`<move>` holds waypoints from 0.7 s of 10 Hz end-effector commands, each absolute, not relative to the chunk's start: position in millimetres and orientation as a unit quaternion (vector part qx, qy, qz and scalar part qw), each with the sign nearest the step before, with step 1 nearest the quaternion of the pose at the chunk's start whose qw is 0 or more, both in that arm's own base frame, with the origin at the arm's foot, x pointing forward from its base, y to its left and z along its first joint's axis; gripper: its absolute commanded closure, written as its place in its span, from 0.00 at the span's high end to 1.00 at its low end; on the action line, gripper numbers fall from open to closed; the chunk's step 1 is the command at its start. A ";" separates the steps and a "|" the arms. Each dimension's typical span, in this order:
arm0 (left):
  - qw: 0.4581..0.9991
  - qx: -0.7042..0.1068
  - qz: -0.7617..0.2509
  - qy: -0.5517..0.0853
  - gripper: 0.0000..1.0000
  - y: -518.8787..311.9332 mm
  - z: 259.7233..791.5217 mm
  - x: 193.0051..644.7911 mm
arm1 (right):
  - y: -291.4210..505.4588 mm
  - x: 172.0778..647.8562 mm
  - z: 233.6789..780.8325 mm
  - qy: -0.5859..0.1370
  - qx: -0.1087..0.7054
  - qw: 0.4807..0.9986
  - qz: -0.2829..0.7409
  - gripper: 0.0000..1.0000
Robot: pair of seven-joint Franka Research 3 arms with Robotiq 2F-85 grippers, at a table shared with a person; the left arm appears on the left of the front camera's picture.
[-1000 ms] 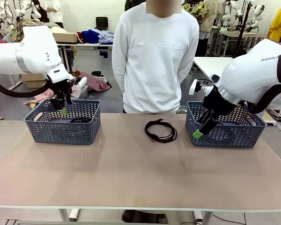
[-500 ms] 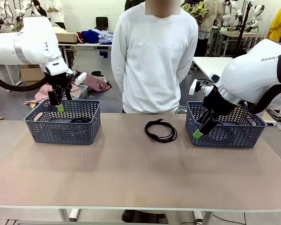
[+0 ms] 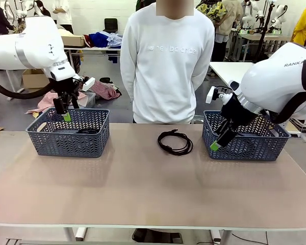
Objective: Organize the cables according to human instructions.
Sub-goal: Pick up a bundle of cables and place it in the basket indicated by the human.
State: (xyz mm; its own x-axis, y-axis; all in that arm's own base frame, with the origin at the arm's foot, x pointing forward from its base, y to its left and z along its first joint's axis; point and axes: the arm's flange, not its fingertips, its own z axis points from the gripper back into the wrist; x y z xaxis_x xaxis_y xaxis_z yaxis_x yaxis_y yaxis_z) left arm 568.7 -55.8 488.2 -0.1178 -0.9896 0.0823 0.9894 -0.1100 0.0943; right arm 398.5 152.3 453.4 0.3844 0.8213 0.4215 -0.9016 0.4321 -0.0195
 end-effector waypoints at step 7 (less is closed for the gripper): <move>0.720 -0.045 -0.687 -0.091 1.00 -100.0 486.1 520.0 | 151.8 398.4 454.0 -0.189 0.107 0.826 0.520 1.00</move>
State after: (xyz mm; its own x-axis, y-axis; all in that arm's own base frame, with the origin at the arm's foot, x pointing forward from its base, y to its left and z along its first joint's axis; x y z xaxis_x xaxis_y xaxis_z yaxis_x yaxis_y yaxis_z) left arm 543.1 -94.9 486.4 0.0047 -0.9870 0.1604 0.9983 0.0139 0.0566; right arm 398.5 152.3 453.3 0.3845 0.8213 0.4214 -0.9016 0.4321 -0.0194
